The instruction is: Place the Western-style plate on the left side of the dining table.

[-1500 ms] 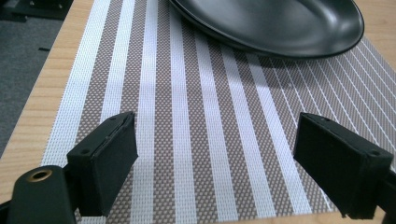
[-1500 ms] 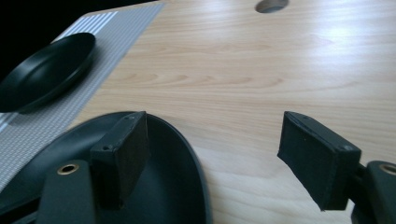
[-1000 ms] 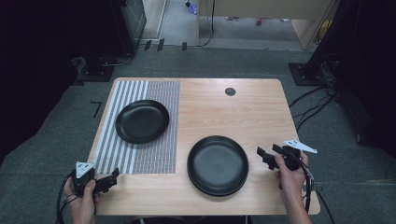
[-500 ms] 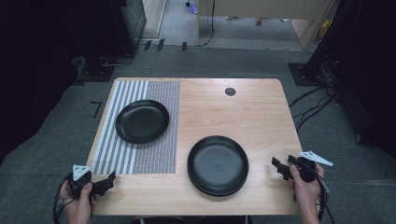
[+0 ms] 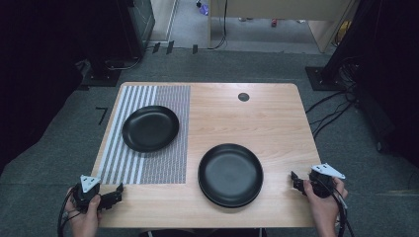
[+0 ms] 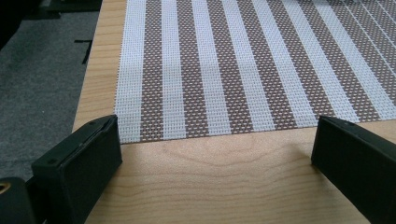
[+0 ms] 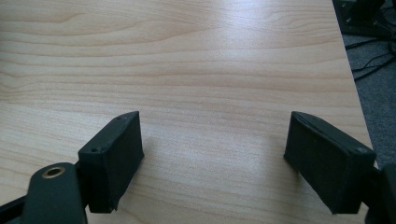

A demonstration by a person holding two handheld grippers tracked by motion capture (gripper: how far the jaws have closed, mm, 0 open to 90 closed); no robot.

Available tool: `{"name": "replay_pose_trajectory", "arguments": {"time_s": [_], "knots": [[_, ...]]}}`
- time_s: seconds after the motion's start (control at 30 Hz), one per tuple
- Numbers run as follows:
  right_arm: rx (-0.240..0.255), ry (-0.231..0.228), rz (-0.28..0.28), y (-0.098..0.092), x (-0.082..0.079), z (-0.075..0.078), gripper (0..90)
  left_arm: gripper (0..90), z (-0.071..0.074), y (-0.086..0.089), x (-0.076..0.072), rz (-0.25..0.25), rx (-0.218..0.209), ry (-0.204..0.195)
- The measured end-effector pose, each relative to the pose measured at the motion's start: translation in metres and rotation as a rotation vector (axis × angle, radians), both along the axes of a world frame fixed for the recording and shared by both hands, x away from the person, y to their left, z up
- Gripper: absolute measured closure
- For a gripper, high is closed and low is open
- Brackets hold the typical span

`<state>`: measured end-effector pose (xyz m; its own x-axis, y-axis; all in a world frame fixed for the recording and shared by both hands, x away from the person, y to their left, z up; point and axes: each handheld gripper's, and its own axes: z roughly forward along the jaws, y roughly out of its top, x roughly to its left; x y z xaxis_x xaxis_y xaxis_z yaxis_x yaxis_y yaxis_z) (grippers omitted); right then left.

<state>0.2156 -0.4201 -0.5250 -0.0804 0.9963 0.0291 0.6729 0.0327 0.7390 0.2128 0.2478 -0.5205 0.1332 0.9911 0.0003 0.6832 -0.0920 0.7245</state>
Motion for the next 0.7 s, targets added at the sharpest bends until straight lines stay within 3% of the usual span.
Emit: {"name": "replay_pose_trajectory", "arguments": {"time_s": [0.7], "knots": [[-0.002,0.001,0.015,0.0013,-0.0031,-0.0001,17.6,0.6,0.0000,0.0000,0.0003,-0.005,0.000,0.003]]}}
